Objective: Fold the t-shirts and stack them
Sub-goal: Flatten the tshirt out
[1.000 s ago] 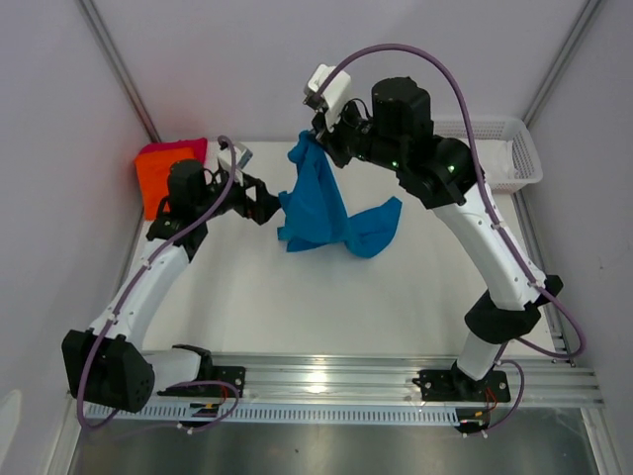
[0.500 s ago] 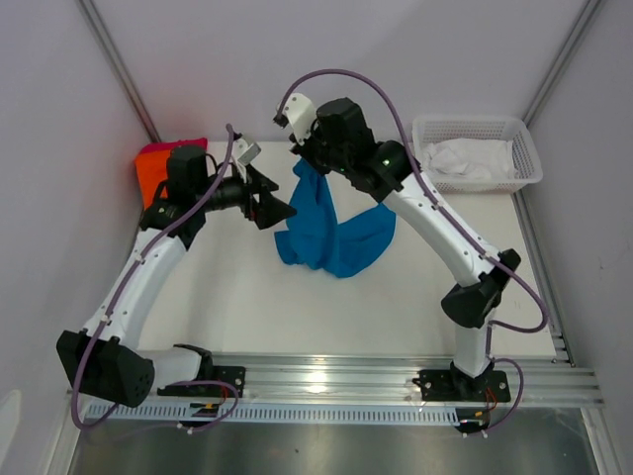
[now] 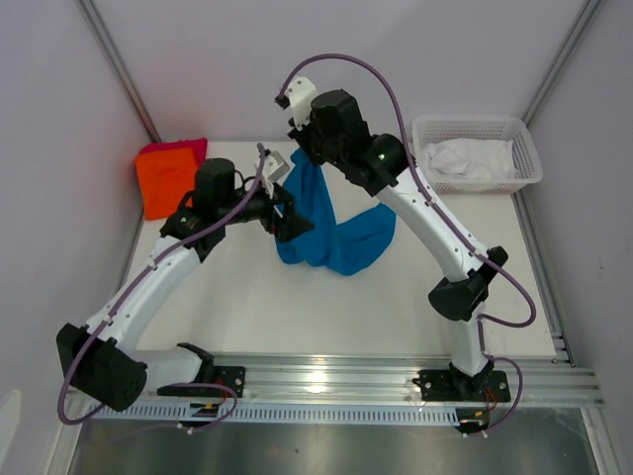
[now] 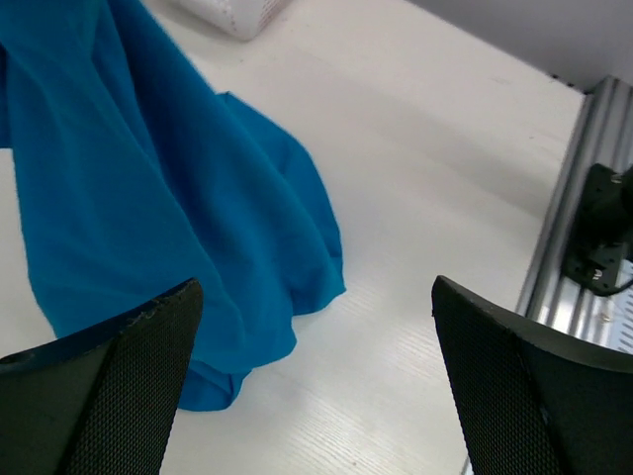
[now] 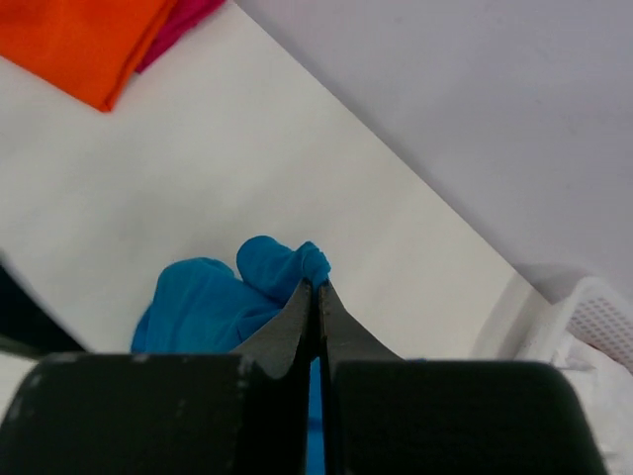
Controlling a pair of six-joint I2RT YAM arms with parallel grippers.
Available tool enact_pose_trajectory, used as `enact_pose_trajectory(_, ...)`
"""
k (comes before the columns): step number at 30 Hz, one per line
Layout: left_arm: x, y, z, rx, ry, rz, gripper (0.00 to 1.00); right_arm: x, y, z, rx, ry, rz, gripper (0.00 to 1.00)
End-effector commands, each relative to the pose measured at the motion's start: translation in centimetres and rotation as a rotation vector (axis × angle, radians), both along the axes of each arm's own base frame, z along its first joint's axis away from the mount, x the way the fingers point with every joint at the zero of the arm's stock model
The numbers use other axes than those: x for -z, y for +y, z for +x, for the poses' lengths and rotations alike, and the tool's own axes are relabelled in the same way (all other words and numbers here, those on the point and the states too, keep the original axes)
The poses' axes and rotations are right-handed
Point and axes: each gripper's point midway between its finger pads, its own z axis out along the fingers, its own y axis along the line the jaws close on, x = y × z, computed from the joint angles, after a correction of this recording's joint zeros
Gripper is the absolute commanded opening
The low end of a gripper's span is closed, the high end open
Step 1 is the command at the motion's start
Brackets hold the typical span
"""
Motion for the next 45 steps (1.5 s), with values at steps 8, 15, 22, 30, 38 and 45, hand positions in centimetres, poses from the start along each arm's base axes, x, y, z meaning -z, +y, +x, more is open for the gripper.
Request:
enact_pose_trajectory(8, 4.4, 1.0, 8.0, -0.359, -0.157, 0.143, 0.97, -5.8, 2.8, -4.7, -0.116, 0.000, 0.246, 0.00)
enact_pose_trajectory(15, 4.3, 1.5, 8.7, -0.373, -0.188, 0.193, 0.91, -5.9, 1.8, -5.1, -0.115, -0.003, 0.226, 0.00)
enact_pose_trajectory(22, 3.0, 4.8, 8.7, -0.482, -0.285, 0.265, 0.92, -5.1, 1.2, -5.5, -0.127, 0.015, 0.210, 0.00)
enact_pose_trajectory(30, 1.5, 8.5, 8.9, -0.553, -0.277, 0.281, 0.86, -5.7, 0.3, -6.7, -0.155, 0.027, 0.218, 0.00)
enact_pose_trajectory(38, 2.0, 8.6, 9.0, -0.493, -0.155, 0.240, 0.00, -6.7, -0.2, -7.3, -0.164, 0.022, 0.237, 0.00)
enact_pose_trajectory(45, 0.9, 8.0, 8.8, -0.458, -0.159, 0.206, 0.00, -6.6, -0.8, -7.3, -0.165, 0.031, 0.240, 0.00)
